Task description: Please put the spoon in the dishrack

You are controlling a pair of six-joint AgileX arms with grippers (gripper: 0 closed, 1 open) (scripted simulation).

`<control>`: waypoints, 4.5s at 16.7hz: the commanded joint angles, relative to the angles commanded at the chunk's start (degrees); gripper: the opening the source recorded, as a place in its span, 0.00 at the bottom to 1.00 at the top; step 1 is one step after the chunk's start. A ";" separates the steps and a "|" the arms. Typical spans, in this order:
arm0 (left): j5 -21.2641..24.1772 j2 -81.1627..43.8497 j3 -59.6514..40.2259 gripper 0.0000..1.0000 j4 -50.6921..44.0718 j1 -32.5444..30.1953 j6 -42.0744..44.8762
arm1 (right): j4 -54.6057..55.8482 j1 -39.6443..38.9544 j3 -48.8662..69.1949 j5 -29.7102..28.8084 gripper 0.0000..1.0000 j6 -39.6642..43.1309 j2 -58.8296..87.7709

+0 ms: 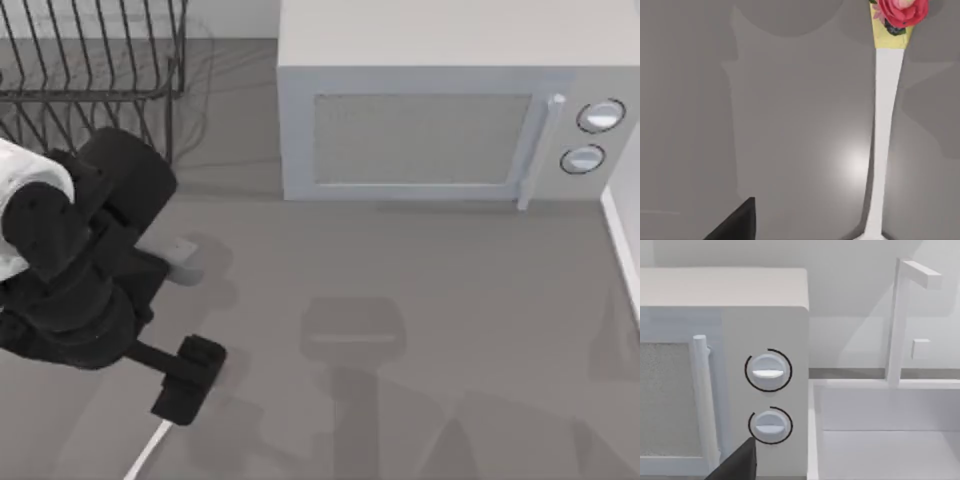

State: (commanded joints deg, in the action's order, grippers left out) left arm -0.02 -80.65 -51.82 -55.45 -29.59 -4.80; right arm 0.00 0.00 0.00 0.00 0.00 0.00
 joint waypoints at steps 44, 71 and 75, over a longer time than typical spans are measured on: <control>0.00 -17.78 9.38 0.00 21.74 -1.98 0.02 | 0.00 0.00 0.00 0.00 1.00 0.00 0.00; -0.09 -3.81 -30.07 0.00 -28.74 -2.08 -0.61 | 0.00 0.00 0.00 0.00 1.00 0.00 0.00; 1.57 0.31 -28.00 0.00 -20.95 3.01 0.41 | 0.00 0.00 0.00 0.00 1.00 0.00 0.00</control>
State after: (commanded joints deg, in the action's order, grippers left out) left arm 1.55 -80.34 -79.82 -76.40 -26.58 -4.39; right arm 0.00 0.00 0.00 0.00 0.00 0.00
